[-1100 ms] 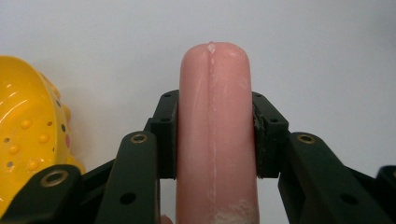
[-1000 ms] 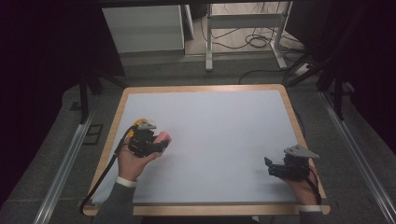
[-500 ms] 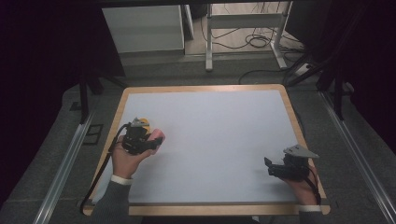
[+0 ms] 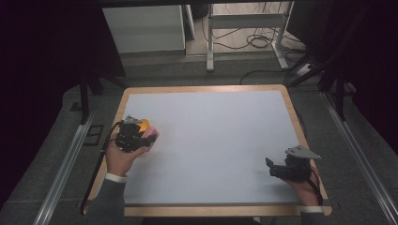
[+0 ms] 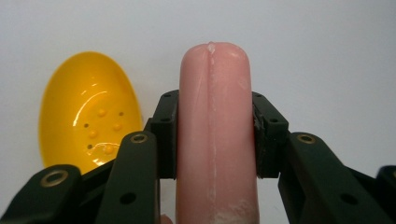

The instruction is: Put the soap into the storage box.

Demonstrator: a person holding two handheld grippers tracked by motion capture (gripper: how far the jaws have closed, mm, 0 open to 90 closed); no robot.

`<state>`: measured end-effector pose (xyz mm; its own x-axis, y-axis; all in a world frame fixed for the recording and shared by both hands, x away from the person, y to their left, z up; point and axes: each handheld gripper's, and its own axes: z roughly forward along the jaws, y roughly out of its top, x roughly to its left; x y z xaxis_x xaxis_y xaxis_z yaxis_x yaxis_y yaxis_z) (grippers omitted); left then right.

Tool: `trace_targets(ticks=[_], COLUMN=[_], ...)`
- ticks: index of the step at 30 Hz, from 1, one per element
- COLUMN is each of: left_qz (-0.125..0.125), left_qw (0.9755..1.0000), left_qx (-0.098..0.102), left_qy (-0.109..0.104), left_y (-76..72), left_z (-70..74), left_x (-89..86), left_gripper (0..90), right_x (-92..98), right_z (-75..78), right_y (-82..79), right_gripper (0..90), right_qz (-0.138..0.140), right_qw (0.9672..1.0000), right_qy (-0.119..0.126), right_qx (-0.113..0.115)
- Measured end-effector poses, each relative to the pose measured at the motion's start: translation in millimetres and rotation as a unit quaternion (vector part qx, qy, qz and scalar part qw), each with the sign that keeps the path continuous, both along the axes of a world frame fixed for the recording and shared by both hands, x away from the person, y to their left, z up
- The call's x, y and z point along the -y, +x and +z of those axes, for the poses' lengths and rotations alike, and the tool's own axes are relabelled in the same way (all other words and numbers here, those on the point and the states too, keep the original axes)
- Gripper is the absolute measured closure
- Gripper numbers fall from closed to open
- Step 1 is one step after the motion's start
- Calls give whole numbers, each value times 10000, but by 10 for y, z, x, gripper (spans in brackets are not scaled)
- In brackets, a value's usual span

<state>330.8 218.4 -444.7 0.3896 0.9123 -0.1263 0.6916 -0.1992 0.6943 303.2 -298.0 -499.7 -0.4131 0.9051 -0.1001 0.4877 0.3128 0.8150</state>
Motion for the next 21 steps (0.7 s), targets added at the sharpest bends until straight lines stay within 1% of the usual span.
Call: trace_targets(ticks=[3, 14, 21], left_qz=[65, 236, 324], left_qw=[10000, 9997, 9993], left_qx=[-3, -52, -160], left_qy=[-8, 63, 96], left_y=[17, 103, 178], left_z=[4, 8, -13], left_x=[-34, -155, -215], left_gripper=[602, 601, 601], right_x=[3, 10, 12], right_z=[1, -3, -8], right_y=[-1, 2, 5], right_gripper=[65, 65, 65], right_qz=[-8, -33, -52], right_qw=[10000, 10000, 10000], right_qy=[7, 11, -3], right_qx=[-8, -21, -27])
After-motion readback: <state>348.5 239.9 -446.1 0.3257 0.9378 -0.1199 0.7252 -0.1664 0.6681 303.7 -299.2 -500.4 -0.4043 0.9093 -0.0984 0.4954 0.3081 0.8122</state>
